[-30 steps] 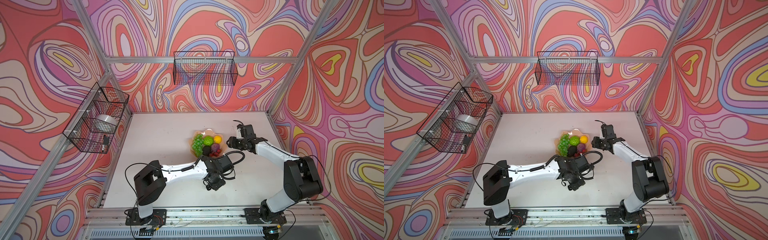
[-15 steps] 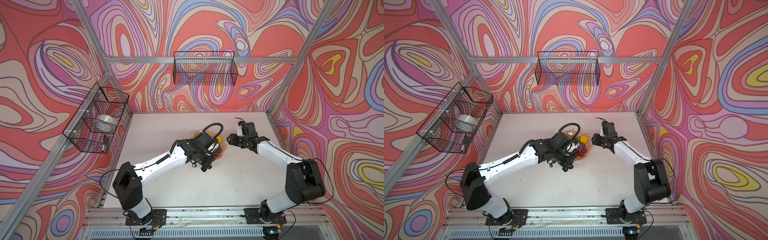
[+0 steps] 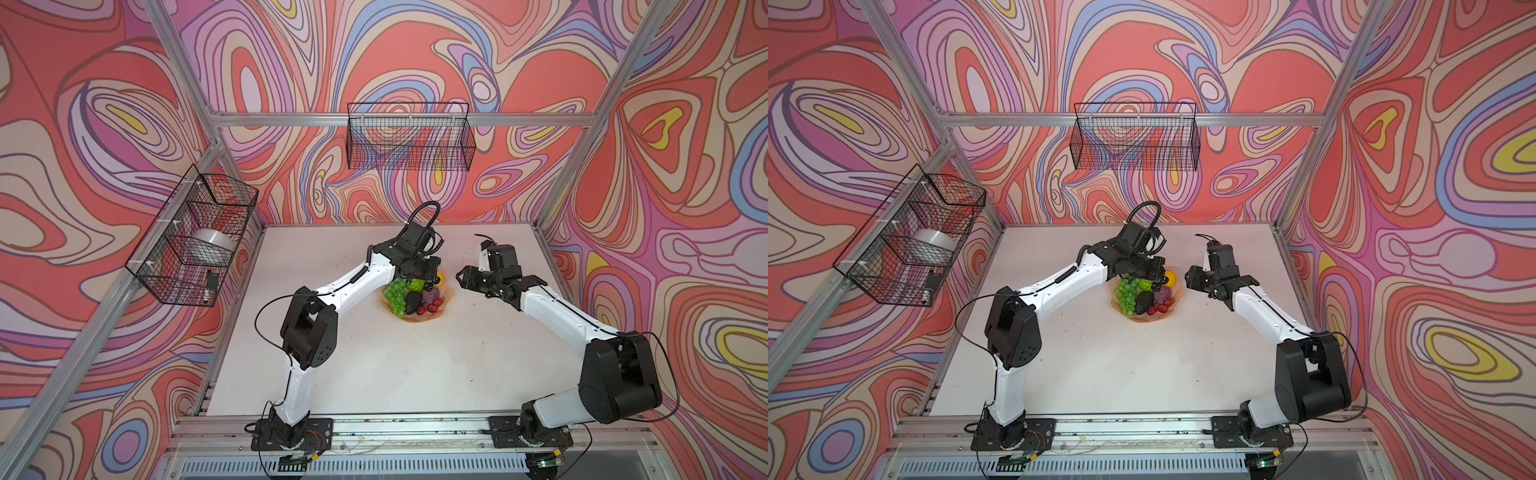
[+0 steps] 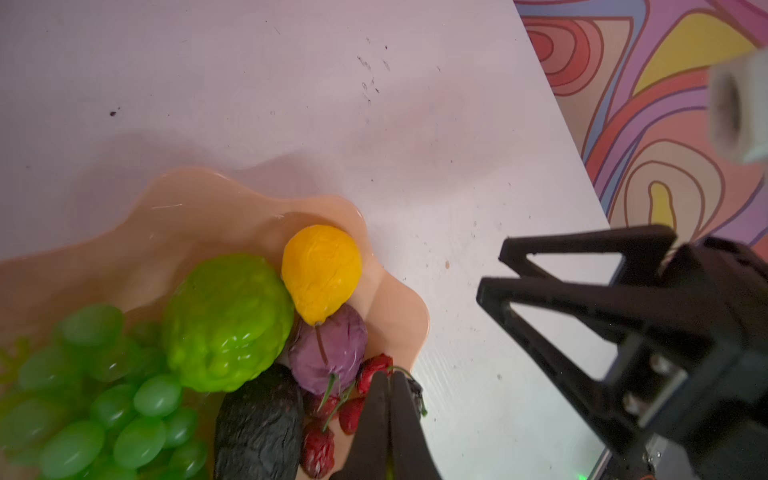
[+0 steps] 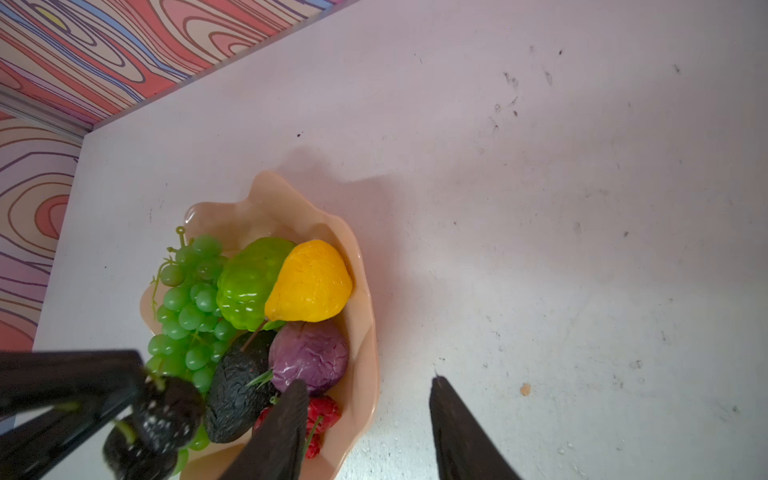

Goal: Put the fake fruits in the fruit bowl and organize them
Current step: 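Lift the dark cherries with the left gripper and carry them over the bowl, then lower the dark cherries with the left gripper into the bowl beside the red cherries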

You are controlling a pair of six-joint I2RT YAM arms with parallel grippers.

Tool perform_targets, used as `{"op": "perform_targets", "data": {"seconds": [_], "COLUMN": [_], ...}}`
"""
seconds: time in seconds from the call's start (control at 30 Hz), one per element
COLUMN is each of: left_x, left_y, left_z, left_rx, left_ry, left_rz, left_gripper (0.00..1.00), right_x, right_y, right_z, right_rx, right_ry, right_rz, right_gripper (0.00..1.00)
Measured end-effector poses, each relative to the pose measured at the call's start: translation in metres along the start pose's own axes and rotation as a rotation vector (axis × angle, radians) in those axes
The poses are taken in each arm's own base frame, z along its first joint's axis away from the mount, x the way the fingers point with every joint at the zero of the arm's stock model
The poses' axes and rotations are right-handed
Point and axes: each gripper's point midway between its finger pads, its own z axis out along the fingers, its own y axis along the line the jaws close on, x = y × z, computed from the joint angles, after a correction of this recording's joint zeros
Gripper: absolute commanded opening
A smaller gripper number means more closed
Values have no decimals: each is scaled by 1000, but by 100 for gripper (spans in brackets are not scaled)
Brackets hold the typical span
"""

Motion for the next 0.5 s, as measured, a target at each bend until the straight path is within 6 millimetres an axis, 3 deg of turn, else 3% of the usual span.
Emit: {"op": "perform_targets", "data": {"seconds": [0.2, 0.5], "left_x": [4, 9], "left_y": [4, 3], "left_z": [34, 52], "left_rx": [20, 16], "left_ry": [15, -31], "left_rz": [-121, -195], "left_gripper": [0, 0], "right_x": [9, 11], "right_y": [-5, -6], "right_z": [3, 4], "right_rx": [9, 10], "right_ry": [20, 23], "right_rz": [11, 16], "right_gripper": [51, 51]}}
